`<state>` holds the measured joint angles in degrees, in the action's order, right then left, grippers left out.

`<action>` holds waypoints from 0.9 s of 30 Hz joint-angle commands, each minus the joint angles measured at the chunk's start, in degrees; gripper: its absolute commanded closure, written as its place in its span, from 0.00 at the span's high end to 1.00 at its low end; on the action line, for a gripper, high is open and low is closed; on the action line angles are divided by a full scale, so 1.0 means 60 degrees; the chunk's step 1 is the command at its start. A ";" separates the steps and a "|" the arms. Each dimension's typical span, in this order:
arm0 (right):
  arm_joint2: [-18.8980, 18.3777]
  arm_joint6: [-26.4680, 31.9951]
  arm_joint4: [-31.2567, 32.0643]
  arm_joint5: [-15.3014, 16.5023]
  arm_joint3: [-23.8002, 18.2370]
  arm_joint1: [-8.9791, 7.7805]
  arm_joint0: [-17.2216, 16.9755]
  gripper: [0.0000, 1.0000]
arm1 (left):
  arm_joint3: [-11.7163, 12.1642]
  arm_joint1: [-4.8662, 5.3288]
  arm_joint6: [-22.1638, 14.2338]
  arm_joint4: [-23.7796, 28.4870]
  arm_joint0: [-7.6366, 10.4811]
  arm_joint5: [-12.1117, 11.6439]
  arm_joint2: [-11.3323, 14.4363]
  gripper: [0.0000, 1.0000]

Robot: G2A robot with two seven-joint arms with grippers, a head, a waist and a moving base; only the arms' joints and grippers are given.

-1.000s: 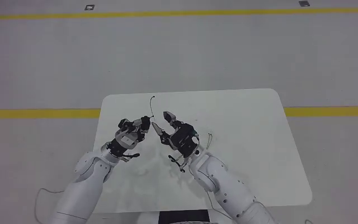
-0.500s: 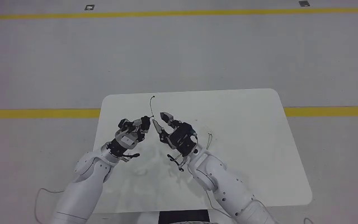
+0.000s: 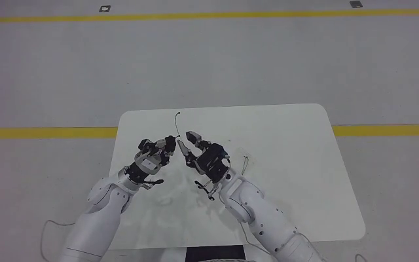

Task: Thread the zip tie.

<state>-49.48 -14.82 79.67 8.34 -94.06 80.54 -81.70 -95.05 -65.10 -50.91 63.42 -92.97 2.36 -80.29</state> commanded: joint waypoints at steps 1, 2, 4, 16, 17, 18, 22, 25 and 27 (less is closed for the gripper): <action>0.0003 -0.0010 0.0013 -0.0013 0.0001 0.0003 0.0002 0.09 | 0.0000 0.0000 0.0000 0.0000 0.0000 0.0000 0.0000 0.00; 0.0007 -0.0013 0.0024 -0.0019 0.0000 0.0004 0.0003 0.00 | 0.0000 0.0000 0.0000 0.0000 0.0000 0.0000 0.0000 0.00; 0.0010 -0.0015 0.0033 -0.0019 0.0002 0.0006 0.0006 0.00 | 0.0000 0.0000 0.0000 0.0000 0.0000 0.0000 0.0000 0.00; -0.0137 0.0129 0.0388 -0.0043 0.0067 -0.0060 -0.0166 0.00 | 0.0000 0.0000 0.0000 0.0000 0.0000 0.0000 0.0000 0.00; -0.0165 0.0150 0.0429 -0.0046 0.0064 -0.0072 -0.0195 0.00 | 0.0000 0.0000 0.0000 0.0000 0.0000 0.0000 0.0000 0.00; -0.0200 0.0168 0.0446 -0.0056 0.0074 -0.0083 -0.0231 0.00 | 0.0000 0.0000 0.0000 0.0000 0.0000 0.0000 0.0000 0.00; -0.0361 0.0270 0.0537 -0.0107 0.0138 -0.0135 -0.0389 0.00 | 0.0000 0.0000 0.0000 0.0000 0.0000 0.0000 0.0000 0.00; -0.0472 0.0352 0.0644 -0.0145 0.0192 -0.0175 -0.0493 0.00 | 0.0000 0.0000 0.0000 0.0000 0.0000 0.0000 0.0000 0.00; -0.0554 0.0408 0.0704 -0.0182 0.0235 -0.0201 -0.0560 0.00 | 0.0000 0.0000 0.0000 0.0000 0.0000 0.0000 0.0000 0.00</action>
<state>-52.56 -12.53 83.74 7.34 -92.76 79.41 -84.87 -95.05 -65.10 -50.91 63.42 -92.97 2.36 -80.29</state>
